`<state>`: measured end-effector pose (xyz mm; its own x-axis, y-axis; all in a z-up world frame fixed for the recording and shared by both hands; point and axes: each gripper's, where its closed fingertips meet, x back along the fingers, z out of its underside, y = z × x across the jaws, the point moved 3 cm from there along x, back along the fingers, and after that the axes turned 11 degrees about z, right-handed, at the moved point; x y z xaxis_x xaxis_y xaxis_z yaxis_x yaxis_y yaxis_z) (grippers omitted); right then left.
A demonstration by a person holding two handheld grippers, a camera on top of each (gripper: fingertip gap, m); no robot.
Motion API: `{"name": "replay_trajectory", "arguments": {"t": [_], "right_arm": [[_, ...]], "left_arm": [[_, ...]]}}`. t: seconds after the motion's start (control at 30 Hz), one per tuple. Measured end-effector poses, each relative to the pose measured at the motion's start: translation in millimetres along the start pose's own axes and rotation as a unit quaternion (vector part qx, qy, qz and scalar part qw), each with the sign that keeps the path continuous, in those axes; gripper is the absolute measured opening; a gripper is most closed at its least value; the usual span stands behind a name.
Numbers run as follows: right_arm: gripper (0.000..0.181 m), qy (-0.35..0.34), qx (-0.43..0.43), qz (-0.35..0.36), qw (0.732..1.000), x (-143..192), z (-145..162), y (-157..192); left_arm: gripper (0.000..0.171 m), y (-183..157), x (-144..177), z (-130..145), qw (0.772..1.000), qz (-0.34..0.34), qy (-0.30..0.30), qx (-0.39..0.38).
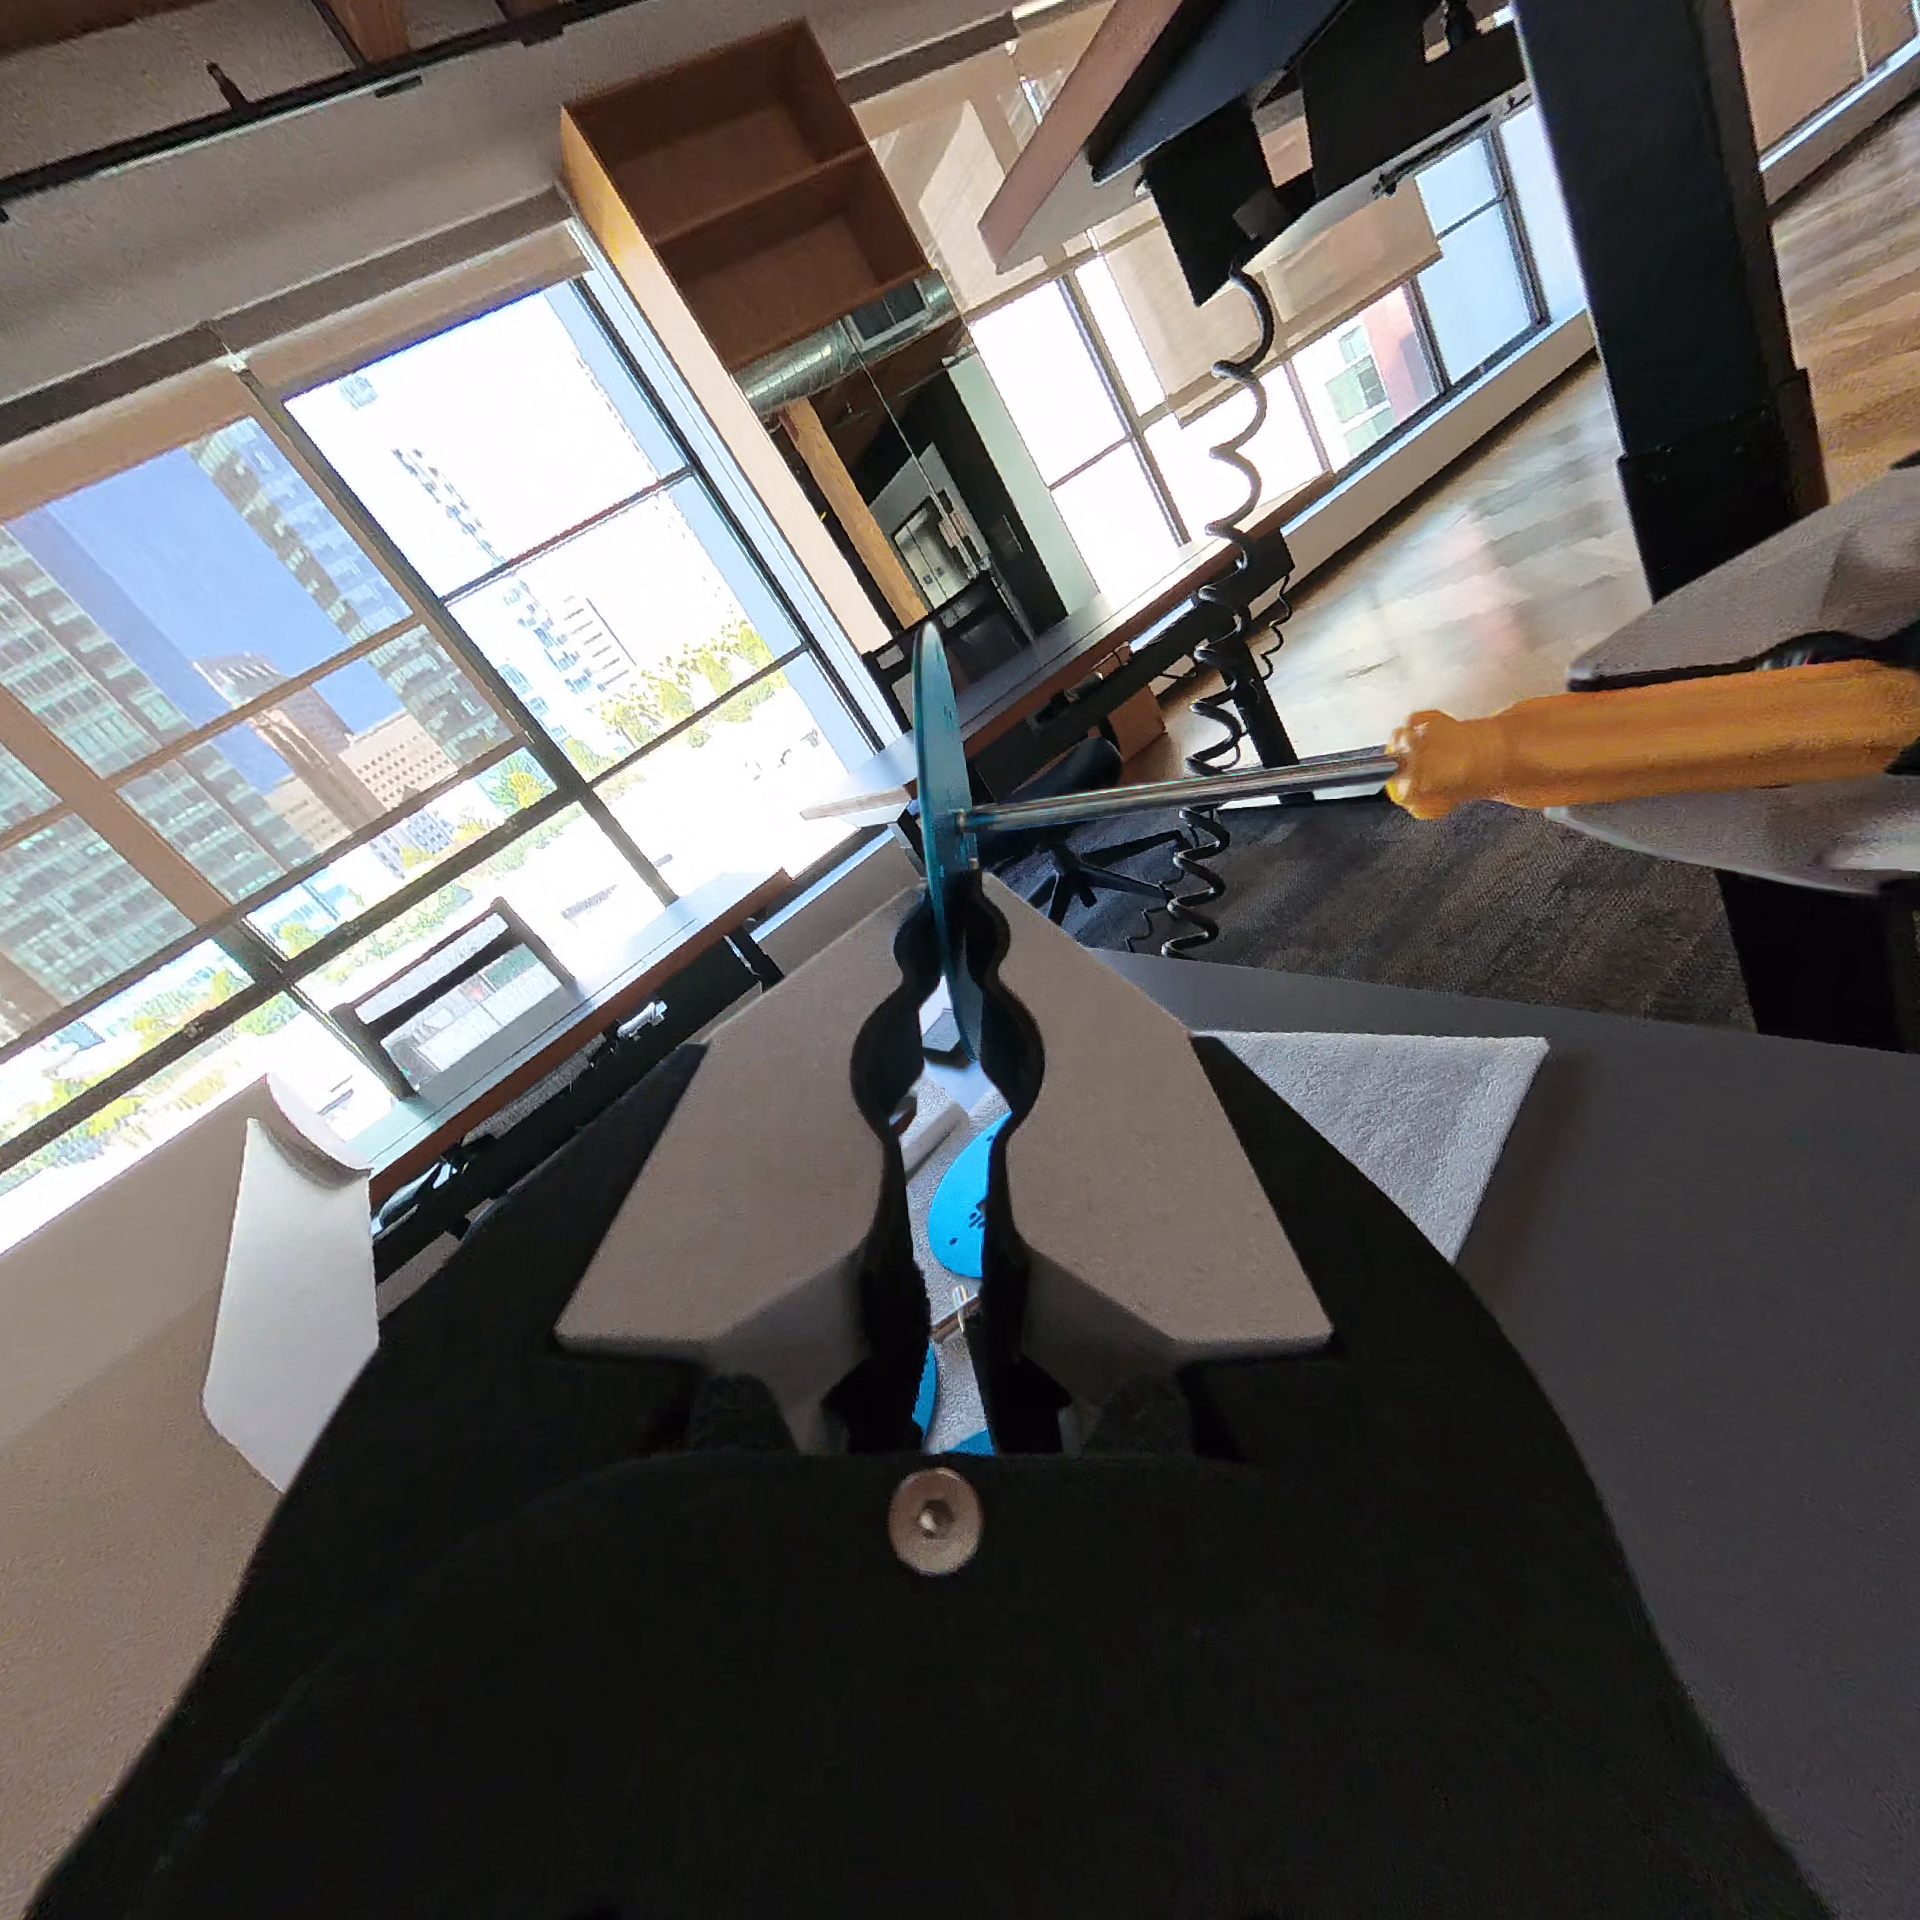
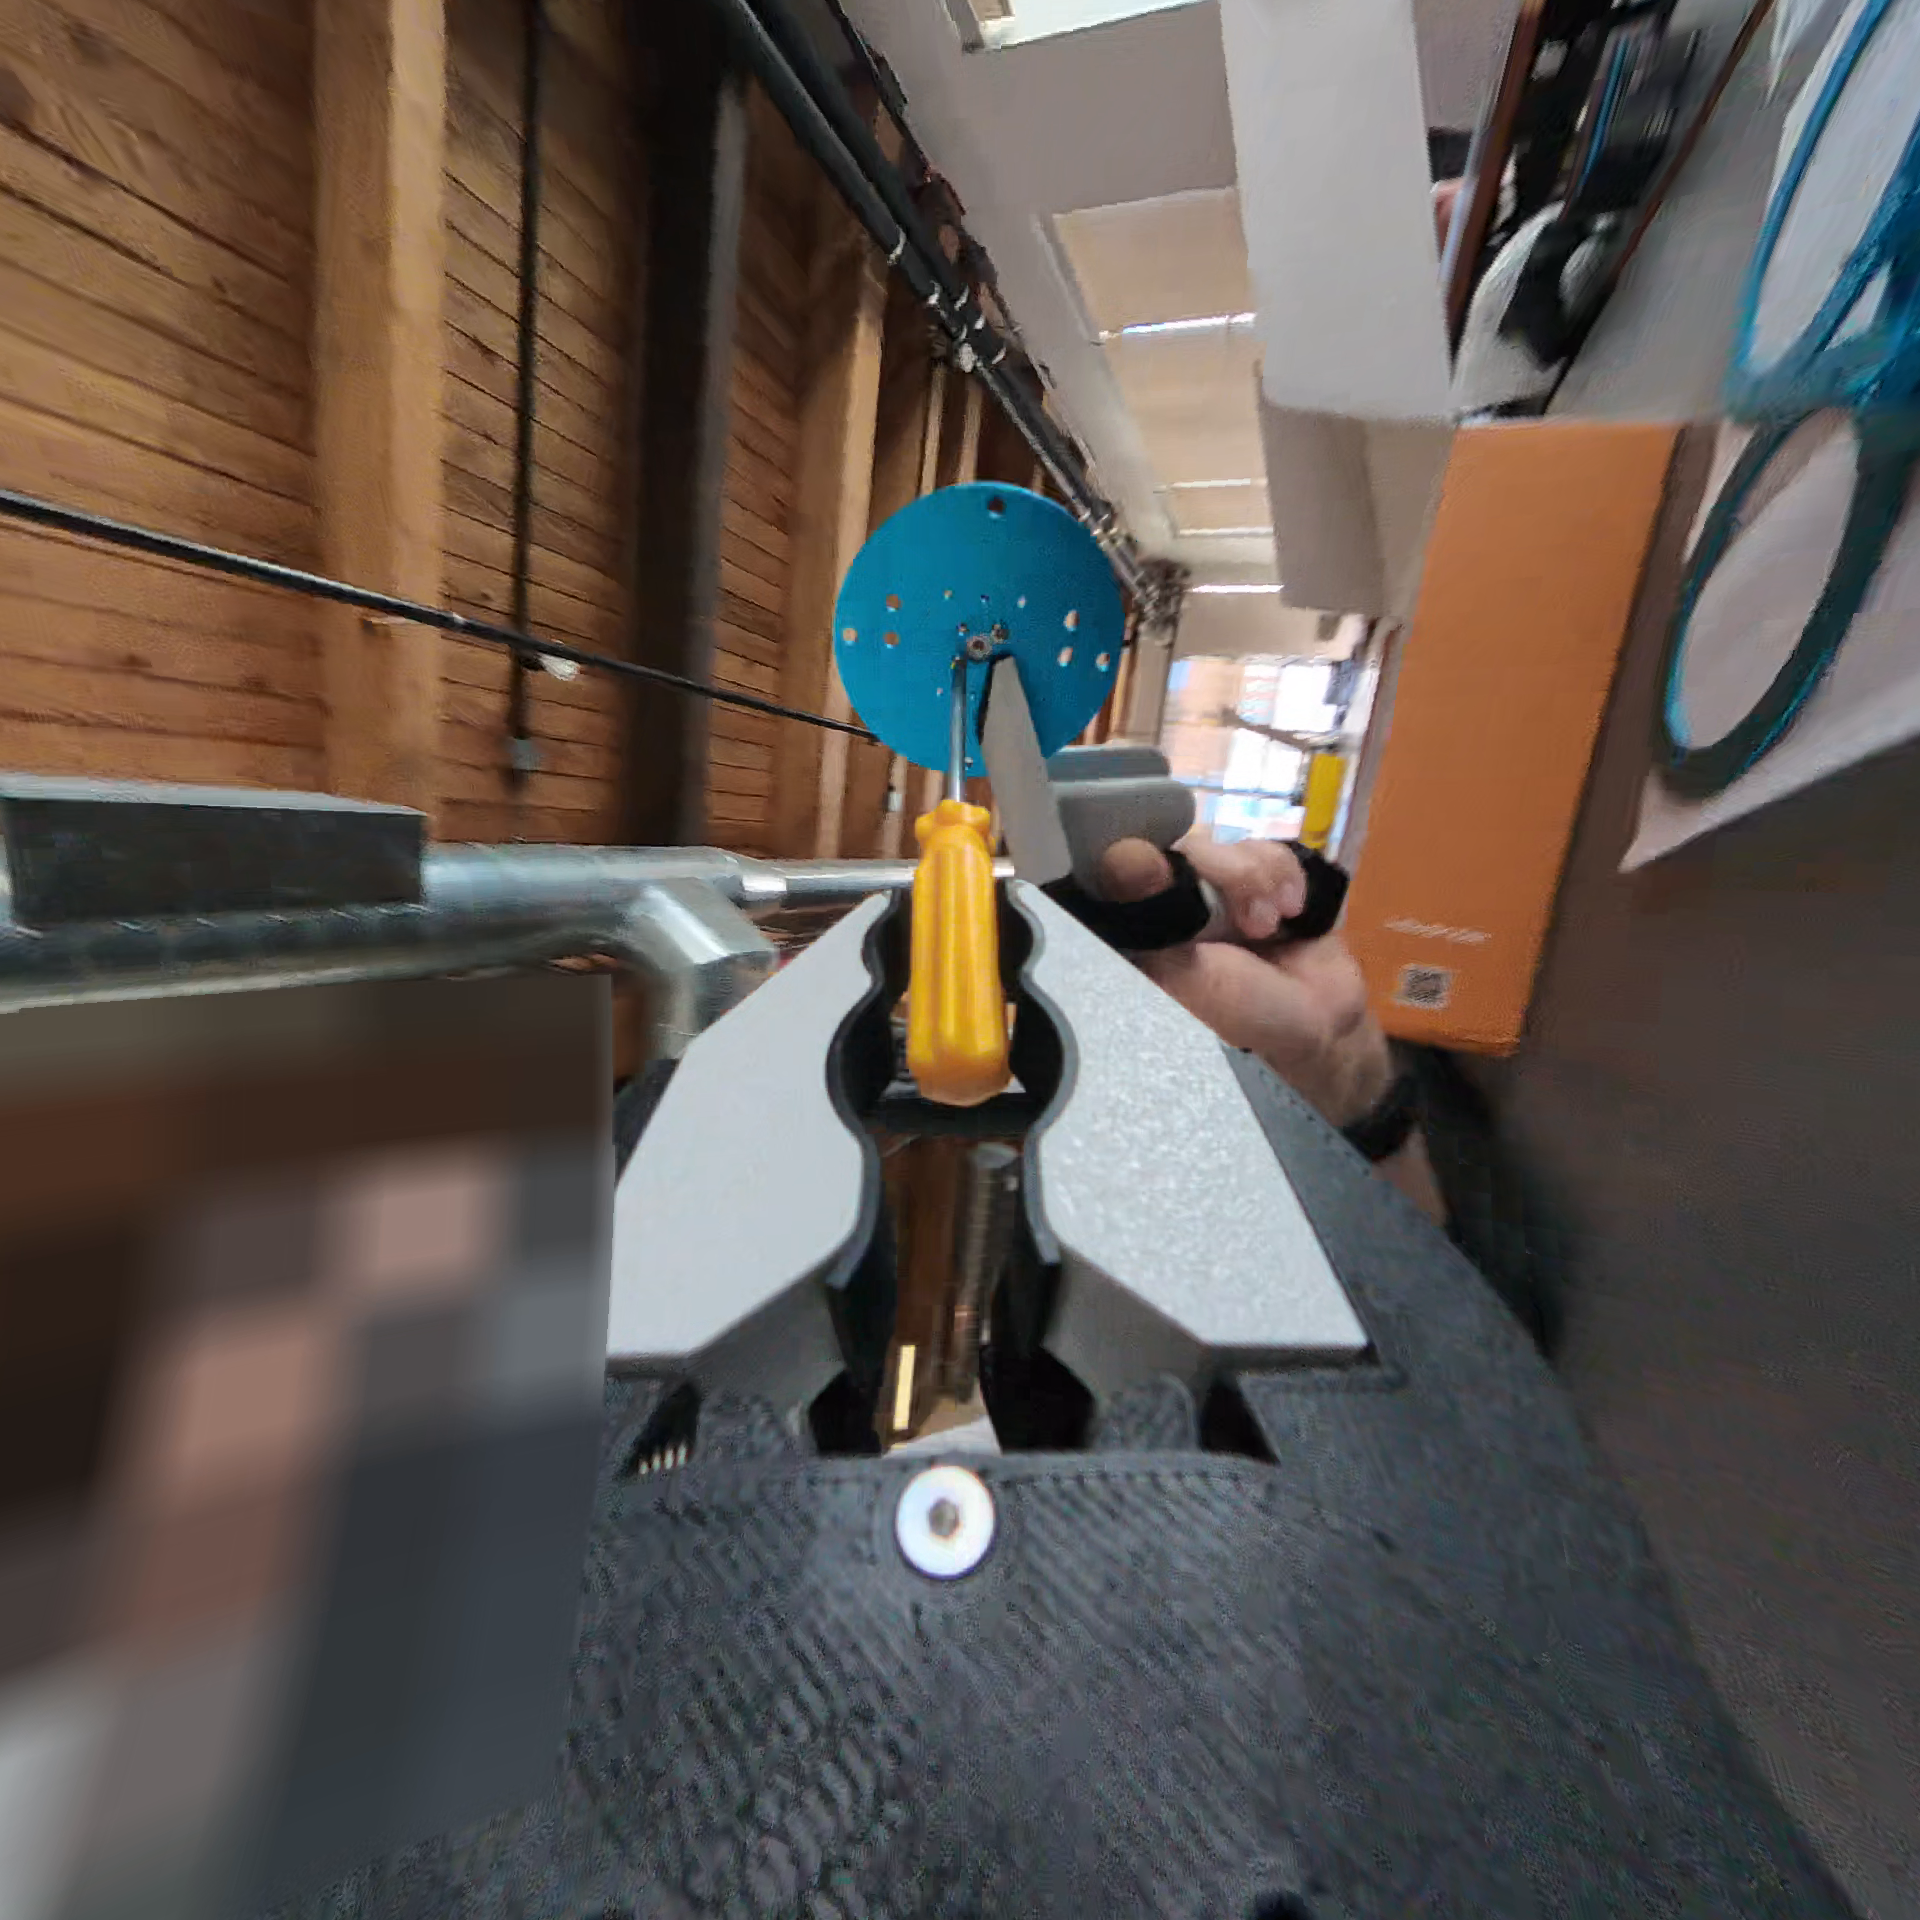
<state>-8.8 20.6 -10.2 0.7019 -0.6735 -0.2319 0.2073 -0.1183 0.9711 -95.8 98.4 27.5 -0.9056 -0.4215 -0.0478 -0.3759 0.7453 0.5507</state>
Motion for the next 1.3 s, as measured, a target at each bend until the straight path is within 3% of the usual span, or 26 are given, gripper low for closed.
{"name": "replay_trajectory", "arguments": {"t": [0.23,0.3,0.37,0.43,0.47,0.53,0.57,0.63,0.7,0.8,1.03,1.3], "right_arm": [[0.015,0.018,-0.136,-0.055,0.989,6.7,25.7,5.5],[0.015,0.019,-0.133,-0.058,0.989,11.9,31.3,10.1],[0.015,0.023,-0.032,-0.035,0.999,14.2,35.5,16.4],[0.015,0.009,0.180,0.036,0.983,15.0,31.1,20.2],[0.015,-0.009,0.322,0.093,0.942,16.5,25.2,21.4],[0.014,-0.062,0.574,0.194,0.793,21.3,15.3,32.4],[0.015,-0.079,0.656,0.225,0.716,21.3,15.6,39.1],[0.015,-0.076,0.750,0.261,0.603,14.4,23.2,45.3],[0.015,-0.061,0.797,0.294,0.524,6.1,25.6,41.8],[0.015,-0.063,0.831,0.323,0.448,-0.9,23.6,37.1],[0.015,-0.061,0.847,0.330,0.413,-4.8,27.1,34.0],[0.015,-0.055,0.841,0.331,0.423,-4.2,26.2,32.5]], "left_arm": [[0.001,2.4,9.3,-12.5,0.999,-0.019,-0.022,-0.043],[0.002,7.2,10.9,-11.0,1.000,-0.011,-0.029,-0.006],[0.002,5.2,5.8,-5.6,0.992,0.051,-0.034,0.111],[0.002,5.3,4.0,-4.9,0.966,0.094,-0.063,0.231],[0.002,4.9,2.9,-3.1,0.954,0.110,-0.066,0.271],[0.002,5.7,2.1,1.4,0.943,0.120,-0.065,0.304],[0.002,5.6,1.6,3.8,0.940,0.123,-0.062,0.313],[0.002,5.3,0.2,7.1,0.935,0.126,-0.060,0.325],[0.002,4.4,-0.8,8.4,0.935,0.127,-0.057,0.325],[0.002,3.5,-0.5,8.1,0.938,0.126,-0.055,0.317],[0.002,4.2,-1.1,10.4,0.940,0.123,-0.050,0.313],[0.002,2.3,-1.6,8.8,0.941,0.124,-0.050,0.310]]}}
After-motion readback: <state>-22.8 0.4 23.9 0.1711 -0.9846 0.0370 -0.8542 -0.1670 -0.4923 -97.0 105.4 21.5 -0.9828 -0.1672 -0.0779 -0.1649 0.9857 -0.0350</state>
